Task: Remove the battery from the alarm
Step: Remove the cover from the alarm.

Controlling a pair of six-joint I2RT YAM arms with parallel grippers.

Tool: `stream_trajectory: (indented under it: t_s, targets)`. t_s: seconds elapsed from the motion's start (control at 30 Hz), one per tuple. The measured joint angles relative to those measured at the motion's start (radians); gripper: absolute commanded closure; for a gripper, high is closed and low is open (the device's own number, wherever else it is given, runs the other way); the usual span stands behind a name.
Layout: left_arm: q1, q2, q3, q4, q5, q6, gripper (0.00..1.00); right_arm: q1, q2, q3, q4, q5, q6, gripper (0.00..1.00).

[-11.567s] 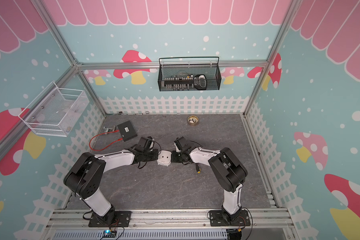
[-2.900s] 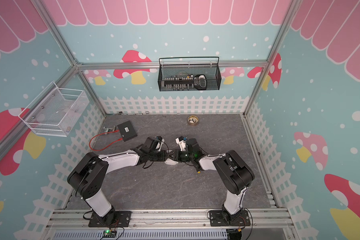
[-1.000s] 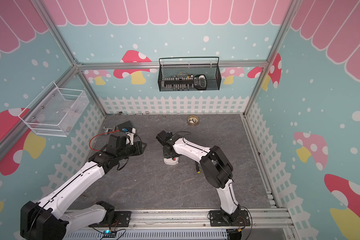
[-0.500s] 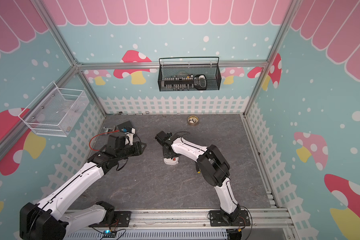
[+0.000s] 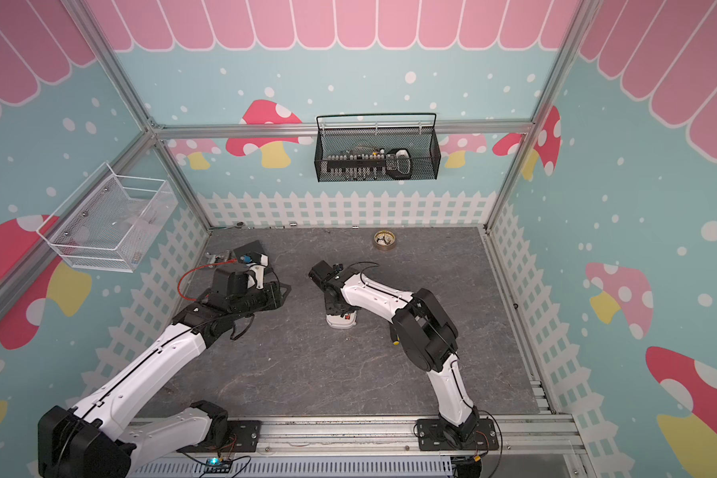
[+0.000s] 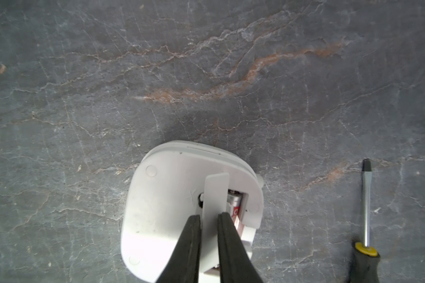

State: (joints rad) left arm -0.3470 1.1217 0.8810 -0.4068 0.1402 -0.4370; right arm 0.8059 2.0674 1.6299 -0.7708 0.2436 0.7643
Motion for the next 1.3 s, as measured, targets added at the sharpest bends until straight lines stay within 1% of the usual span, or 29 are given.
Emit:
stream_trajectory:
  t_s: [0.4, 0.5, 0.6, 0.83, 0.93, 1.1, 1.3]
  targets:
    - [0.0, 0.0, -0.004, 0.0, 0.003, 0.0, 0.58, -0.001, -0.028, -0.013, -0.018, 0.054, 0.011, 0.98]
    - [0.0, 0.0, -0.006, 0.0, 0.004, 0.0, 0.58, -0.001, -0.049, -0.028, -0.028, 0.062, 0.016, 1.0]
    - [0.002, 0.0, -0.006, 0.0, 0.004, 0.0, 0.58, -0.001, -0.097, -0.049, -0.038, 0.081, 0.023, 1.0]
    - [0.005, 0.0, -0.006, 0.0, 0.006, 0.0, 0.58, -0.01, -0.266, -0.089, -0.06, 0.148, 0.037, 1.0]
    - [0.005, 0.0, -0.006, 0.0, 0.007, 0.0, 0.58, -0.039, -0.292, -0.127, -0.062, 0.178, 0.04, 1.0]
    - [0.005, 0.0, -0.006, 0.0, 0.006, 0.0, 0.58, -0.116, -0.285, -0.228, -0.087, 0.229, 0.042, 1.0]
    - [0.005, 0.0, -0.006, 0.0, 0.007, 0.0, 0.58, -0.208, -0.283, -0.304, -0.094, 0.272, 0.037, 1.0]
